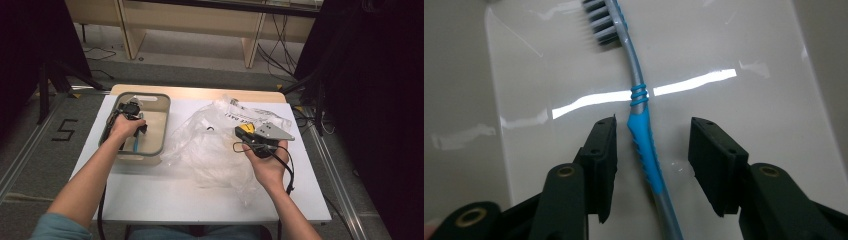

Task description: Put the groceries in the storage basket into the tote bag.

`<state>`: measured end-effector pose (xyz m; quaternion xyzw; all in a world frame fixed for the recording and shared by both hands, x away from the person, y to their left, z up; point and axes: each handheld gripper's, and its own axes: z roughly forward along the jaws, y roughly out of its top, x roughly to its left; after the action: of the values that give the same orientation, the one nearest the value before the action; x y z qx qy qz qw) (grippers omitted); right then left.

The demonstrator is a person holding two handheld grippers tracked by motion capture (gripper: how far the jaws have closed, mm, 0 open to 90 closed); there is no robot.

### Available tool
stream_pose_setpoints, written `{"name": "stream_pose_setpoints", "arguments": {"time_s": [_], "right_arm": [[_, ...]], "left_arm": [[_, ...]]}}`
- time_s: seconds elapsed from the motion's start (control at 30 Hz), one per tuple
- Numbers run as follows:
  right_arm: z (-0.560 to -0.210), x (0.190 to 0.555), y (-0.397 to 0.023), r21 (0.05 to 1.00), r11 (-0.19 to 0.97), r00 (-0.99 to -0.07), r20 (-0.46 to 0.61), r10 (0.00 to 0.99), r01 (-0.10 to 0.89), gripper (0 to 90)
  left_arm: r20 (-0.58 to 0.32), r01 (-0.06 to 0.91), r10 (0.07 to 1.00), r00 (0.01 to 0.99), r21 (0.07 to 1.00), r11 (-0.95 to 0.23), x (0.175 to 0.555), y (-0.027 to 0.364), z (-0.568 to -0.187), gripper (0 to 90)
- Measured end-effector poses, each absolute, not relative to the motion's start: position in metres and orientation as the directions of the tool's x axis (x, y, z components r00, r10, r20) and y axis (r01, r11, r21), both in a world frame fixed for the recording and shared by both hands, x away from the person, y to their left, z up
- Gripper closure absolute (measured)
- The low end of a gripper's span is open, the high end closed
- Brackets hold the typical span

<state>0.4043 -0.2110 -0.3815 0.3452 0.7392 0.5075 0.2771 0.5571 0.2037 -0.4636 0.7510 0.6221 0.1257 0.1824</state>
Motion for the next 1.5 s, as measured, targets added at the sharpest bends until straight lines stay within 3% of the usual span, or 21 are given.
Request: {"name": "stream_pose_setpoints", "arguments": {"time_s": [0.87,1.5], "right_arm": [[-0.381,0.404,-0.211,0.944,0.241,-0.606,-0.057,0.793,0.226,90.0],[-0.381,0.404,-0.211,0.943,0.246,-0.608,-0.061,0.792,0.225,90.0]], "left_arm": [[-0.019,0.897,0.978,0.206,0.405,-0.181,0.558,0.197,-0.462,79.0],[0.065,0.888,0.97,0.234,0.391,-0.24,0.557,0.188,-0.46,80.6]]}}
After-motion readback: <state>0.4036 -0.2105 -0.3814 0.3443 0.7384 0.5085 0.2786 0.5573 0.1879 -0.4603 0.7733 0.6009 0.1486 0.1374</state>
